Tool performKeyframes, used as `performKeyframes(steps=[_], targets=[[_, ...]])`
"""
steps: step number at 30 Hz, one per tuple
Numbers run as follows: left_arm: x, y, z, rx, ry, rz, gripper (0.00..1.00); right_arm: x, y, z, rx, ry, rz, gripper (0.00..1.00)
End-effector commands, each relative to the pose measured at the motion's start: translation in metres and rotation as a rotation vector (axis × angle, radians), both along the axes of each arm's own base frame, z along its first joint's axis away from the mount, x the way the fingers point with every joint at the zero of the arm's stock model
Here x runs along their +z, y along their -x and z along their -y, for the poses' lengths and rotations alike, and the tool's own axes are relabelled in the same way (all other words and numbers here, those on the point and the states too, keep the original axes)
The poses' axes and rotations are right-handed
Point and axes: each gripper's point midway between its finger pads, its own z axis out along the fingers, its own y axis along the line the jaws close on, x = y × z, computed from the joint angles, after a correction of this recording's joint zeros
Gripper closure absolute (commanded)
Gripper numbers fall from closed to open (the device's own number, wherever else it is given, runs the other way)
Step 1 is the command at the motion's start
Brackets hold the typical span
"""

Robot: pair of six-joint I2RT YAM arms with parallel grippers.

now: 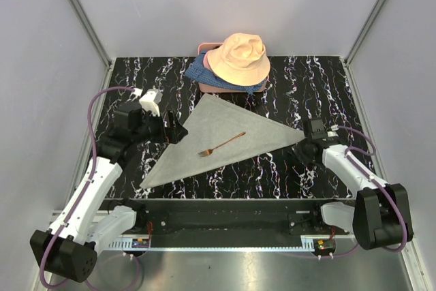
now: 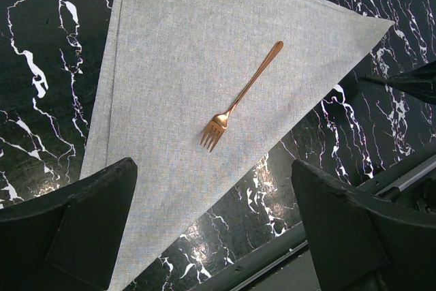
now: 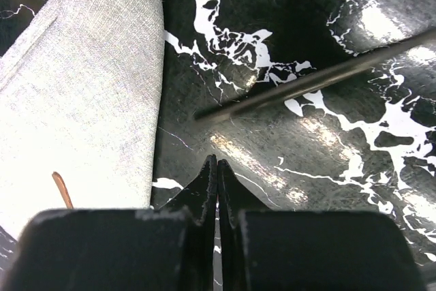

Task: Fold the napkin, place the utensils inside, and roll it up
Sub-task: Grab a utensil with the right arm

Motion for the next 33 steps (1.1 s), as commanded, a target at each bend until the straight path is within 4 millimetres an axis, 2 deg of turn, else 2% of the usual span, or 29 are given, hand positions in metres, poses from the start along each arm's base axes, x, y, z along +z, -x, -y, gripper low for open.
performKeyframes(steps=[1,2,4,5,7,8,9,11,12,15,19,23,33], targets=[[0.002,0.002,0.006,-0.031,0.02,0.014,0.01,0.006,-0.005,0.0,-0.017,0.013,-0.006,1.0],[0.002,0.002,0.005,-0.029,0.02,0.016,0.01,0.003,-0.003,0.001,-0.03,0.016,-0.011,1.0],[0.003,0.002,0.005,-0.027,0.019,0.02,0.01,-0.001,-0.001,0.002,-0.03,0.017,-0.023,0.93],[0.003,0.002,0.005,-0.026,0.018,0.02,0.01,-0.004,-0.001,0.001,-0.022,0.021,-0.035,0.78],[0.003,0.002,0.005,-0.027,0.019,0.019,0.01,0.003,-0.009,0.004,0.017,0.056,-0.018,0.69],[0.003,0.002,0.005,-0.027,0.018,0.018,0.01,0.005,-0.01,0.007,0.038,0.081,-0.026,0.61],[0.002,0.002,0.005,-0.029,0.02,0.016,0.01,0.018,-0.02,0.011,0.088,0.131,0.001,0.57],[0.001,0.002,0.006,-0.033,0.019,0.012,0.01,0.025,-0.019,0.017,0.137,0.186,-0.036,0.47],[0.0,0.002,0.006,-0.034,0.021,0.008,0.01,0.039,-0.026,0.022,0.167,0.235,-0.026,0.41],[0.001,0.001,0.006,-0.033,0.019,0.012,0.01,0.043,-0.022,0.033,0.214,0.312,-0.095,0.34],[0.002,0.002,0.005,-0.032,0.018,0.015,0.01,0.031,-0.018,0.039,0.225,0.297,-0.17,0.27],[0.002,0.002,0.006,-0.035,0.02,0.016,0.01,0.008,-0.015,0.036,0.275,0.228,-0.265,0.28],[0.003,0.002,0.005,-0.032,0.017,0.022,0.01,-0.026,0.005,0.044,0.243,0.155,-0.348,0.37]])
